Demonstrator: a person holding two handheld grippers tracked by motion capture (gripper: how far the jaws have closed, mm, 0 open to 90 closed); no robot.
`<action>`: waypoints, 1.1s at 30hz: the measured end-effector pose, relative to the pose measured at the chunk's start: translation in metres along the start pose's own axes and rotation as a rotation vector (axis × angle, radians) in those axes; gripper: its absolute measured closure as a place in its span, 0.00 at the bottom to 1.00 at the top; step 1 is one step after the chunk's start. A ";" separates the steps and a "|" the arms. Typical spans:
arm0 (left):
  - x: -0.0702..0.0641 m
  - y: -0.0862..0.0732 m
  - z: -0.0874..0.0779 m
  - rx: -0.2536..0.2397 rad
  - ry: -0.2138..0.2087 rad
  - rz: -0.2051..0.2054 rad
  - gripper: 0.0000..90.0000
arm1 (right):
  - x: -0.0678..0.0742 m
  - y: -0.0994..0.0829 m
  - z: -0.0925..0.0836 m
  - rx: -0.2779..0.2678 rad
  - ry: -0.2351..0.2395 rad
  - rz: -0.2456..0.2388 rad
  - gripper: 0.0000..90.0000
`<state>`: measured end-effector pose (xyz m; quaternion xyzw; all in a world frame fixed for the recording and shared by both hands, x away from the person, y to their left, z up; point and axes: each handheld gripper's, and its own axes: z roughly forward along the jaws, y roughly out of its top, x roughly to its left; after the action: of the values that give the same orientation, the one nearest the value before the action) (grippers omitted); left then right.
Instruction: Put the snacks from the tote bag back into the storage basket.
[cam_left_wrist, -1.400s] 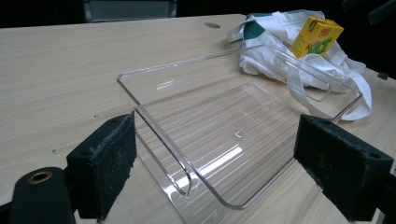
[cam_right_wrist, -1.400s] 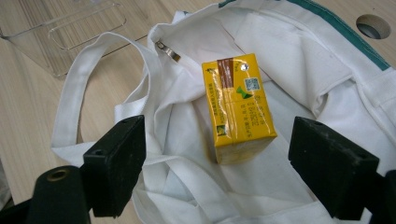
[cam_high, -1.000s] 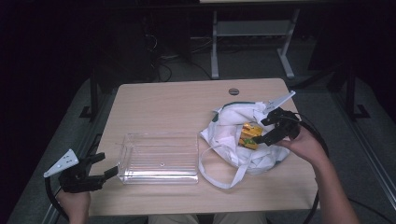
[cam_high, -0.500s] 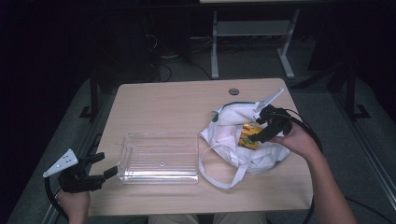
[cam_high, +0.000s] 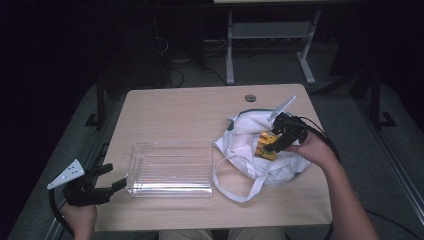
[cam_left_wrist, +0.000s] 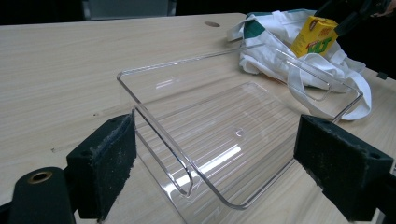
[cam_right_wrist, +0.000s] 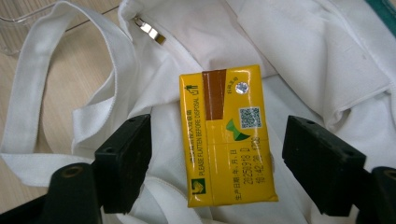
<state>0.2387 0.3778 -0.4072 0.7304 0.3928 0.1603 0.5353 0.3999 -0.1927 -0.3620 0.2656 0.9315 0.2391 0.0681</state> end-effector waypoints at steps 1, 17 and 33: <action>0.000 0.000 0.000 0.000 0.000 0.000 0.14 | -0.001 0.001 0.003 0.009 -0.003 -0.002 0.28; 0.000 0.000 0.000 -0.003 0.002 0.000 0.14 | -0.002 0.004 0.012 0.054 -0.028 -0.017 0.38; 0.000 0.000 0.000 -0.003 0.001 0.001 0.14 | -0.001 0.006 0.016 0.089 -0.055 -0.036 0.43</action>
<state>0.2388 0.3777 -0.4071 0.7296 0.3926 0.1613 0.5361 0.4074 -0.1824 -0.3735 0.2581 0.9436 0.1888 0.0860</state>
